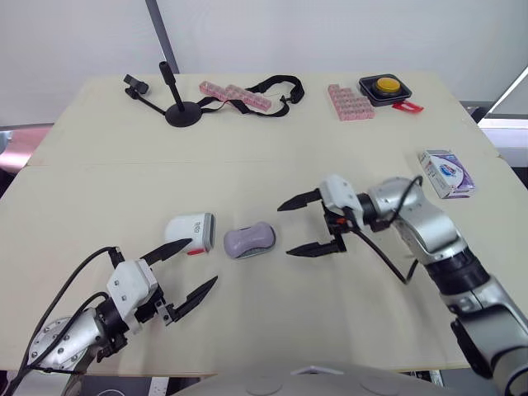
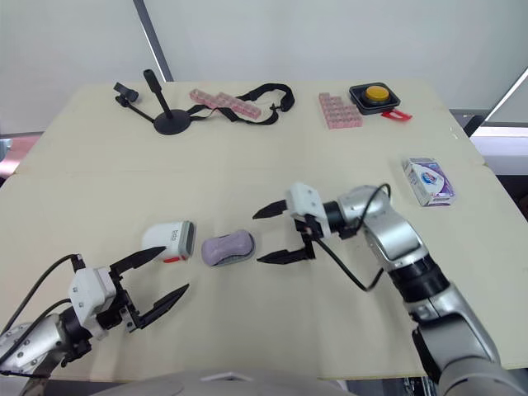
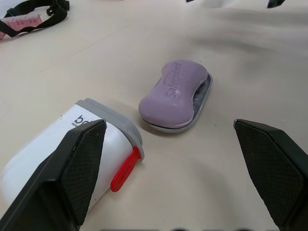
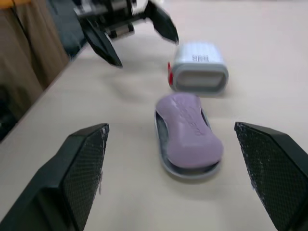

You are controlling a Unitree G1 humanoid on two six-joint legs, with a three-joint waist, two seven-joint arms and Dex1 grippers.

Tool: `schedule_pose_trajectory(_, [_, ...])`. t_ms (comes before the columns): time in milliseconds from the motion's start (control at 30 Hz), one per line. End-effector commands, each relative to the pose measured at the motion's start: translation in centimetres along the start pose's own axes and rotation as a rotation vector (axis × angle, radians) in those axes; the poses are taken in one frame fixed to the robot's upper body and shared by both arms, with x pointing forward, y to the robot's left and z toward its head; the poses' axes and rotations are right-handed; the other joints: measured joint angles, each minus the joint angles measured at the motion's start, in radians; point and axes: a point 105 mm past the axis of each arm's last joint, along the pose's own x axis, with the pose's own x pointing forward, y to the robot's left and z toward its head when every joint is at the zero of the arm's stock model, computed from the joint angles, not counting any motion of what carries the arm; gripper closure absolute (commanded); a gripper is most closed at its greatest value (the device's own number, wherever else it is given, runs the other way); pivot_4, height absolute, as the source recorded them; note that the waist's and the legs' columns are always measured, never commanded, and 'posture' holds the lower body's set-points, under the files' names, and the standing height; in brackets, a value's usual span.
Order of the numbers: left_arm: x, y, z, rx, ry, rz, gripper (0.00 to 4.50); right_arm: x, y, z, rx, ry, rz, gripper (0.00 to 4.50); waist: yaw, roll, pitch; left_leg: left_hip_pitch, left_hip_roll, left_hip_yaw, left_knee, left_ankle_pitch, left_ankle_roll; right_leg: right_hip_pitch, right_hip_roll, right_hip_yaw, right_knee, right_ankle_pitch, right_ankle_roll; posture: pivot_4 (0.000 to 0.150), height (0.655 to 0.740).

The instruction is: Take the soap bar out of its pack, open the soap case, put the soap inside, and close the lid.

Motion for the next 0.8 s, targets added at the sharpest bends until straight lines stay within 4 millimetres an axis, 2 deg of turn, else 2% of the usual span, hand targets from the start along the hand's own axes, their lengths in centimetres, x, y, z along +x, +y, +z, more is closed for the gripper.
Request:
schedule_pose_trajectory(33, [0.0,0.4,0.6,0.022,-0.011,-0.004,0.0,-1.7,0.1,0.5,-0.055,-0.065,-0.031,0.05,-0.003,0.0,0.0,0.0,0.0,0.0,0.0,0.0,0.0,0.0,0.0,0.0,0.0,0.0,0.0,0.15,0.7096])
schedule_pose_trajectory(233, [0.0,1.4,0.7,0.042,-0.002,-0.04,0.0,-2.7,0.6,-0.8,-0.052,-0.074,-0.082,0.05,-0.001,0.0,0.0,0.0,0.0,-0.001,0.0,0.001,0.001,0.0,0.0,0.0,0.0,0.0,0.0,0.15,0.7096])
schedule_pose_trajectory(333, [0.0,1.7,0.9,0.103,0.042,-0.139,0.0,-2.9,0.7,-1.0,-0.057,-0.064,-0.088,0.05,-0.001,0.0,0.0,0.0,-0.001,-0.001,0.0,0.001,0.001,0.0,0.0,-0.001,0.0,0.0,0.0,0.15,0.7096])
schedule_pose_trajectory(400, [0.1,3.2,1.3,0.137,0.065,-0.151,0.0,-3.1,1.0,-1.1,-0.055,-0.057,-0.092,0.05,-0.001,0.0,0.0,0.0,-0.001,-0.001,0.0,0.001,0.002,0.0,0.0,-0.001,0.001,0.0,0.0,0.15,0.7096])
schedule_pose_trajectory(500, [0.6,6.0,3.0,0.207,0.079,-0.17,0.0,-3.4,1.5,-1.3,-0.048,-0.042,-0.092,0.05,0.002,0.0,0.0,0.0,-0.001,-0.001,0.001,0.001,0.002,0.0,-0.001,-0.002,0.001,0.0,0.0,0.15,0.7096])
schedule_pose_trajectory(600, [0.9,7.1,3.9,0.234,0.111,-0.219,0.0,-3.7,1.6,-1.3,-0.043,-0.034,-0.1,0.05,-0.003,0.0,0.0,0.0,-0.002,-0.001,0.001,0.001,0.002,0.0,-0.001,-0.001,0.001,0.0,0.0,0.15,0.7096])
schedule_pose_trajectory(667, [0.9,7.9,3.9,0.248,0.162,-0.25,0.0,-3.8,1.6,-1.3,-0.044,-0.028,-0.108,0.05,-0.006,0.0,0.0,0.0,-0.002,-0.001,0.001,0.001,0.002,0.0,-0.001,-0.001,0.001,0.0,0.0,0.15,0.7096])
schedule_pose_trajectory(800, [0.7,8.2,3.2,0.269,0.288,-0.378,0.0,-3.8,1.7,-1.1,-0.039,-0.034,-0.126,0.05,-0.001,0.0,0.0,0.0,-0.002,-0.001,0.0,0.001,0.002,0.0,0.0,-0.001,0.0,0.0,0.0,0.15,0.7096])
